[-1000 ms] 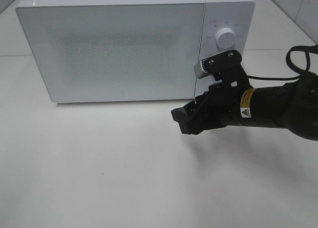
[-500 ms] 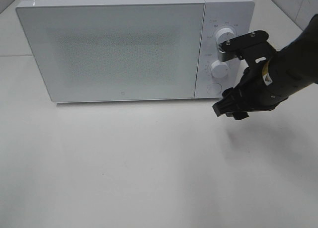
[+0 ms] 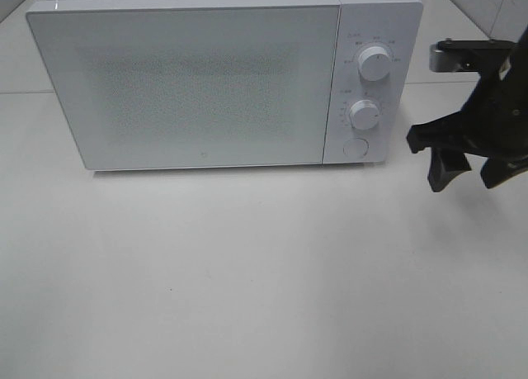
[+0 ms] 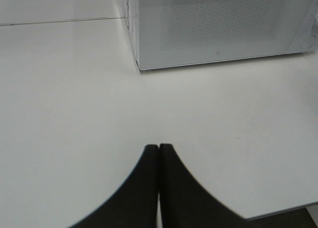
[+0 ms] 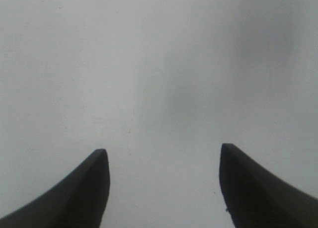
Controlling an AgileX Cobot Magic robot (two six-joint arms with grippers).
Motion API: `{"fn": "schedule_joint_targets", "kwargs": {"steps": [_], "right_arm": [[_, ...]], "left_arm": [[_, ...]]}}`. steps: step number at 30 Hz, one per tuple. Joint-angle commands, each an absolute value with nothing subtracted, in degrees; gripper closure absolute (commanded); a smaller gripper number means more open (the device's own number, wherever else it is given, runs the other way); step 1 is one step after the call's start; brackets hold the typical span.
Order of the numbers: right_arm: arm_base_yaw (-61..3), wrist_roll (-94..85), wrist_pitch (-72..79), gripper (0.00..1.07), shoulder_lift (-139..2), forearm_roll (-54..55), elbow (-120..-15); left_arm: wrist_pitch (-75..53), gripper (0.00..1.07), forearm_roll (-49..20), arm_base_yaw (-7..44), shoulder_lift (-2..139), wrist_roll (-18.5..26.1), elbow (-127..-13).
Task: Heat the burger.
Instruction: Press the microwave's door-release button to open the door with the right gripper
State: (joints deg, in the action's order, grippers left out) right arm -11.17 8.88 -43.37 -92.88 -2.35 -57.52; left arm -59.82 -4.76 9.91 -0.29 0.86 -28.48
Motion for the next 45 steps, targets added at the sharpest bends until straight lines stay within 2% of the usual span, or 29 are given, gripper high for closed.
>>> {"fn": "schedule_joint_targets", "kwargs": {"steps": [1,5,12,17,20,26,28,31,33,45], "right_arm": [[-5.39,7.28,-45.95,0.45,-90.64,1.03,-57.93],[-1.89,7.28,-49.79,0.45,-87.49,0.8,-57.93],[-1.49,7.22,-53.23,0.45,-78.72,-0.46,-55.18],[-1.49,7.28,-55.58,0.46,-63.83,-0.46,-47.27],[-1.49,7.28,-56.09,0.46,-61.94,-0.46,-46.01],[-1.49,7.28,-60.39,0.46,-49.33,-0.52,-39.3],[-1.49,7.28,-63.2,0.46,-41.2,-0.46,-35.07],[-1.49,7.28,-63.37,0.46,-39.02,-0.52,-33.92],[-1.49,6.88,-62.74,0.46,-32.72,-0.52,-30.88],[-1.49,2.64,-57.98,0.46,-9.11,0.0,-29.11]], "left_arm": [[-59.3,1.07,-4.76,9.97,-0.8,0.97,-28.36],[-59.3,1.07,-4.76,9.97,-0.8,0.97,-28.36],[-59.3,1.07,-4.76,9.97,-0.8,0.97,-28.36],[-59.3,1.07,-4.76,9.97,-0.8,0.97,-28.36],[-59.3,1.07,-4.76,9.97,-0.8,0.97,-28.36],[-59.3,1.07,-4.76,9.97,-0.8,0.97,-28.36],[-59.3,1.07,-4.76,9.97,-0.8,0.97,-28.36],[-59.3,1.07,-4.76,9.97,-0.8,0.97,-28.36],[-59.3,1.07,-4.76,9.97,-0.8,0.97,-28.36],[-59.3,1.07,-4.76,9.97,-0.8,0.97,-28.36]]}}
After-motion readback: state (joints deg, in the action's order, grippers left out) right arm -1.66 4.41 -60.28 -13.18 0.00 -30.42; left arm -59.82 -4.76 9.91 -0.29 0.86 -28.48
